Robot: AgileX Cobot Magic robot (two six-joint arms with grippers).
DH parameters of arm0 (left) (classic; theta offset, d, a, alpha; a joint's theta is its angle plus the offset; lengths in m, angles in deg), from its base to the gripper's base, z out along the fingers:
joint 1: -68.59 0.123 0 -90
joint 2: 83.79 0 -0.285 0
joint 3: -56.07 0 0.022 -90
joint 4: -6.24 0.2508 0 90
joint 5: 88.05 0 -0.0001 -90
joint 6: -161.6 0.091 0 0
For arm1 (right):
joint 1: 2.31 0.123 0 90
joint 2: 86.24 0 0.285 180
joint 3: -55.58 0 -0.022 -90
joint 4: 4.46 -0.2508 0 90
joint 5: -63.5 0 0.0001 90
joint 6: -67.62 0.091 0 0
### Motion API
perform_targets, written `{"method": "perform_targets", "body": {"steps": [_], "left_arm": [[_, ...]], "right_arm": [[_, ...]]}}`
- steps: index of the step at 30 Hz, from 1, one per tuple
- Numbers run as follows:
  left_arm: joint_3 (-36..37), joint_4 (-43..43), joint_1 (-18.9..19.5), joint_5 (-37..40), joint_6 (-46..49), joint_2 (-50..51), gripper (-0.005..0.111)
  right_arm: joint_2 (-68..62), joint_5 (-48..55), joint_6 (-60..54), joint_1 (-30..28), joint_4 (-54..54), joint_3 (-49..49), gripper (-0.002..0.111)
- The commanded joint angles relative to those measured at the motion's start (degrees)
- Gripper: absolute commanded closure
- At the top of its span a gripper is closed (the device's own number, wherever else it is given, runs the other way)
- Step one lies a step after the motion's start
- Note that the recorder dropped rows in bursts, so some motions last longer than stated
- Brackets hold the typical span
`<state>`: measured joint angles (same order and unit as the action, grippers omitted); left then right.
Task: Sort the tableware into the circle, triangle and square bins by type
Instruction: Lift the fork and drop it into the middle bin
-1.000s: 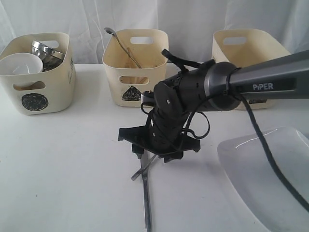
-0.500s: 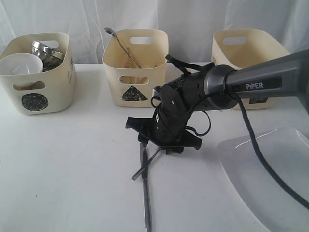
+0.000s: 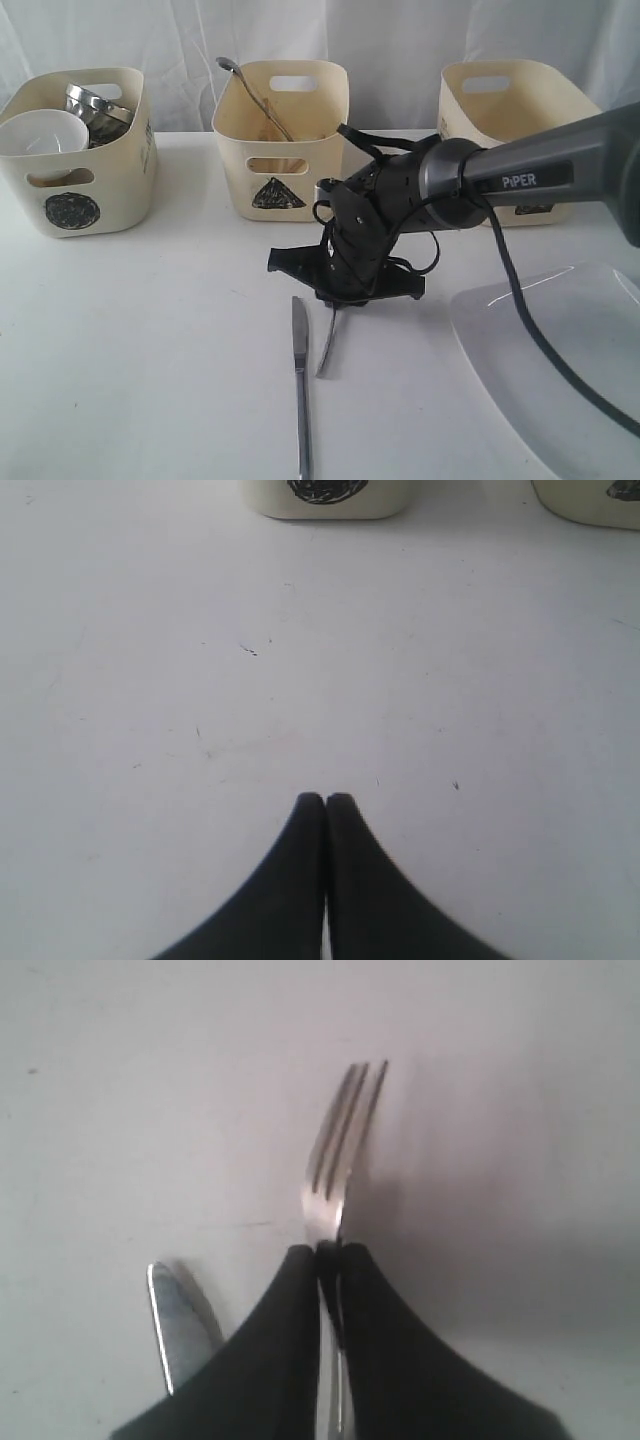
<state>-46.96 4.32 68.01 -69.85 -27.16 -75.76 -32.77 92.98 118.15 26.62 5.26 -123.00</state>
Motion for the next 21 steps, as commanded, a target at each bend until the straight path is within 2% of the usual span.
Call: {"method": "perform_targets", "body": {"steps": [1,10,16,21], "left_arm": [[0.2,-0.6,-0.1,1.8,0.1,-0.2,0.107],[0.2,-0.6,-0.1,1.8,0.1,-0.2,0.107],[0.2,-0.6,-0.1,1.8,0.1,-0.2,0.107],[0.2,-0.6,-0.1,1.8,0.1,-0.2,0.107]], "right_arm": [[-0.7,0.0,0.0,-0.4,0.6,0.3,0.106],[3.2,-2.5,-9.4,-0.4,0.6,0.3,0.108],[10.9,1.5,-28.3,-0.4,-0.4,0.3,0.108],[14.5,5.6,-50.1,-0.4,-18.0,0.3,0.108]]}}
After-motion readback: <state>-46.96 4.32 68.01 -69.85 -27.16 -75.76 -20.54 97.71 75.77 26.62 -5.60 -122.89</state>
